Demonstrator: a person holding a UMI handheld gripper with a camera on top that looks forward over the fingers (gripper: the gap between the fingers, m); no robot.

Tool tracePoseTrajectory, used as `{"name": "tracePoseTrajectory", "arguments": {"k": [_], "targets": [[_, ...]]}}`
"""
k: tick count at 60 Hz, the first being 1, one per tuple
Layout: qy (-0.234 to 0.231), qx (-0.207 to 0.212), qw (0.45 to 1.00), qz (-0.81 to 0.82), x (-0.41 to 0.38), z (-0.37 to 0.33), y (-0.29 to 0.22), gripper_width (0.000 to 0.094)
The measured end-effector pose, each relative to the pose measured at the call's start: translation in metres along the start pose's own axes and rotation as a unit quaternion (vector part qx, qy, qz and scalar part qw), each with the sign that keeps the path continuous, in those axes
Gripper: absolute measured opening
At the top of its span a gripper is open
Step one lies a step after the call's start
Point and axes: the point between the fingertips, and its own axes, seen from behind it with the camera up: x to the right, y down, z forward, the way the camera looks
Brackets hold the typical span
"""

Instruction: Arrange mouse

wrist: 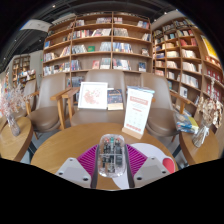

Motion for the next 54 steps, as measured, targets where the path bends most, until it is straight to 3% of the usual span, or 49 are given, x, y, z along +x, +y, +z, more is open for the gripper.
{"name": "tracePoseTrajectory", "arguments": {"k": [3, 10, 24, 32, 39, 45, 48, 54], "targets": [[0.026, -0.007, 1.000, -0.007, 0.036, 0.008, 0.005, 0.0420], [0.040, -0.027, 0.999, 0.018, 0.087, 0.032, 0.032, 0.0419], [0.029, -0.066, 0.996, 0.045, 0.129, 0.068, 0.090, 0.0417], [0.023, -0.059, 0.997, 0.047, 0.129, 0.074, 0.097, 0.0451], [0.018, -0.054, 0.998, 0.027, 0.126, 0.072, 0.097, 0.0534], [0.024, -0.050, 0.998, 0.023, 0.129, 0.067, 0.095, 0.0856], [0.032, -0.047, 0.998, 0.030, 0.132, 0.061, 0.091, 0.0824], [0.042, -0.044, 0.997, 0.046, 0.134, 0.035, 0.084, 0.0852]]}}
